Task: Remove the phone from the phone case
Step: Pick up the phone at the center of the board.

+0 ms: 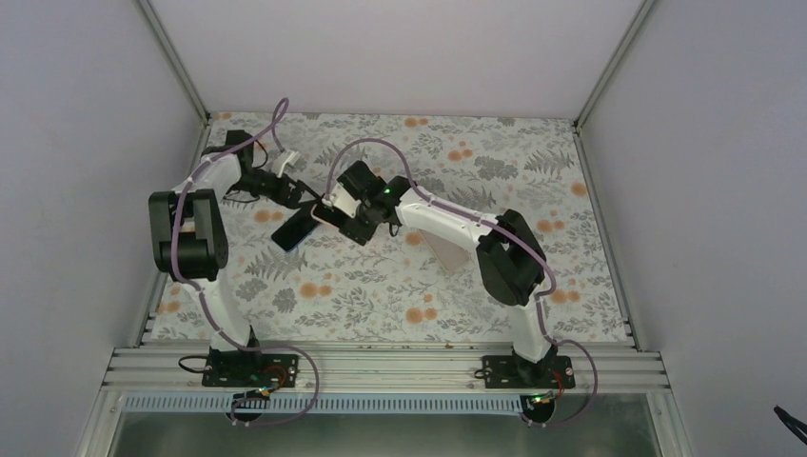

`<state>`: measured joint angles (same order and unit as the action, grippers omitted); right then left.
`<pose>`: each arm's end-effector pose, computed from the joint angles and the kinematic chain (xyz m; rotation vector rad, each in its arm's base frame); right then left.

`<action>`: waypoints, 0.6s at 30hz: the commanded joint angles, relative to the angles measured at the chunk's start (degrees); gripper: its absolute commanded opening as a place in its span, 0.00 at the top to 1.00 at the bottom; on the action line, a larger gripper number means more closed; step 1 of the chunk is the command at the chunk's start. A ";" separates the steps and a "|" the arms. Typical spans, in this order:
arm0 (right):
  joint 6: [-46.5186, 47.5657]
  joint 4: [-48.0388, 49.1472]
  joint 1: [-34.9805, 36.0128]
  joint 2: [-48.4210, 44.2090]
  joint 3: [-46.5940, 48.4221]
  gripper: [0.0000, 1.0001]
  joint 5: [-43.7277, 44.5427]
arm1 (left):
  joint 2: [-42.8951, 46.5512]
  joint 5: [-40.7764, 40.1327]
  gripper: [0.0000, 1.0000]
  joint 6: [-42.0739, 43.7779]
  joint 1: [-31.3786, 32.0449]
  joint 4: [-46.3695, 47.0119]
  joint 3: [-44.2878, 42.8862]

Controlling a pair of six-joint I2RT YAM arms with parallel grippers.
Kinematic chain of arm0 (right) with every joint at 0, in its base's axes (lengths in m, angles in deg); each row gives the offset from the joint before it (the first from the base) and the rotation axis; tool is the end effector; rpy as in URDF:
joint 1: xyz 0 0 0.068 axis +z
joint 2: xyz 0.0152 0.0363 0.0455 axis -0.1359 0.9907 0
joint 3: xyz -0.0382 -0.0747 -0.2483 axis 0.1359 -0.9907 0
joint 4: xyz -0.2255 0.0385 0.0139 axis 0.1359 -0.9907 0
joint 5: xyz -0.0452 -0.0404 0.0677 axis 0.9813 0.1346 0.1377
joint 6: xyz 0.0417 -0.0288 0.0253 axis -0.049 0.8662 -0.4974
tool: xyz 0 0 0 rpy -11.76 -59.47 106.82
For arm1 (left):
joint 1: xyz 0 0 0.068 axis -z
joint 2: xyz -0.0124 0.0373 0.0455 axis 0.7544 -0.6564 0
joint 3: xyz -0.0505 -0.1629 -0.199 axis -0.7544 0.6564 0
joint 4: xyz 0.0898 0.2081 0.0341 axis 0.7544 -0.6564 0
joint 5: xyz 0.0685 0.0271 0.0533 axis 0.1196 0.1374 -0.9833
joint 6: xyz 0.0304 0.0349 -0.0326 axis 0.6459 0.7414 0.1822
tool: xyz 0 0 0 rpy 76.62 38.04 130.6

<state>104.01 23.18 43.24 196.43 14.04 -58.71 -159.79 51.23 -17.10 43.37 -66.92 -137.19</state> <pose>0.2572 0.3169 0.2155 -1.4647 2.2109 0.1775 0.3304 0.0014 0.2057 0.7187 2.3685 -1.0352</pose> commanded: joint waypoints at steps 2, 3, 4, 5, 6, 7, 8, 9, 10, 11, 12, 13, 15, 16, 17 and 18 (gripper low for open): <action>0.30 1.39 0.57 1.16 6.80 0.50 0.66 | -4.73 1.69 0.00 -2.53 1.81 -3.88 -7.06; 0.67 1.26 0.55 2.14 7.84 0.50 0.74 | -5.19 1.80 0.00 -2.65 2.72 -4.46 -7.74; 0.78 1.06 0.59 2.65 8.93 0.50 0.73 | -5.53 2.21 0.01 -2.72 3.27 -4.96 -8.21; 0.88 0.95 0.52 3.74 9.92 0.50 0.70 | -5.75 2.92 0.02 -2.77 3.72 -5.29 -8.56; 1.01 0.93 0.54 4.43 10.73 0.50 0.62 | -6.02 3.35 0.05 -2.84 4.16 -5.74 -8.94; 1.02 0.95 0.56 5.06 11.44 0.50 0.69 | -6.27 4.42 0.08 -2.67 4.48 -6.19 -9.22; 1.02 1.31 0.55 5.44 11.82 0.50 0.87 | -6.54 5.19 0.13 -2.19 4.73 -7.04 -9.69; 1.04 1.71 0.50 5.68 11.98 0.50 1.31 | -6.90 5.80 0.20 -1.62 4.95 -8.21 -10.14; 1.00 2.30 0.47 5.62 11.91 0.51 1.71 | -7.22 6.61 0.25 -0.74 4.99 -9.38 -10.52; 0.86 3.02 0.43 5.53 11.63 0.51 1.95 | -7.58 7.55 0.30 0.42 5.00 -10.78 -10.82; 0.86 3.50 0.30 5.46 11.29 0.51 2.08 | -7.88 8.03 0.35 1.73 5.06 -11.98 -11.02; 0.78 3.73 0.25 5.50 11.16 0.51 2.51 | -8.16 8.44 0.39 2.42 5.02 -13.00 -11.18; 0.54 4.03 0.13 5.47 10.78 0.51 3.26 | -8.58 9.24 0.49 3.78 5.08 -14.64 -11.22; 0.48 4.27 -0.10 5.32 10.63 0.51 3.66 | -8.78 9.57 0.52 4.23 5.00 -15.43 -11.38; 0.27 4.57 -0.41 5.04 10.35 0.51 3.84 | -8.96 9.56 0.52 4.70 5.01 -16.07 -11.57; 0.31 4.91 -0.66 4.85 10.19 0.51 3.62 | -9.07 9.60 0.52 5.03 4.99 -16.42 -11.59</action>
<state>104.58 22.22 43.50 202.31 23.59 -57.40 -167.95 55.82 -15.70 47.68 -76.64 -147.70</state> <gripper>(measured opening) 0.755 0.483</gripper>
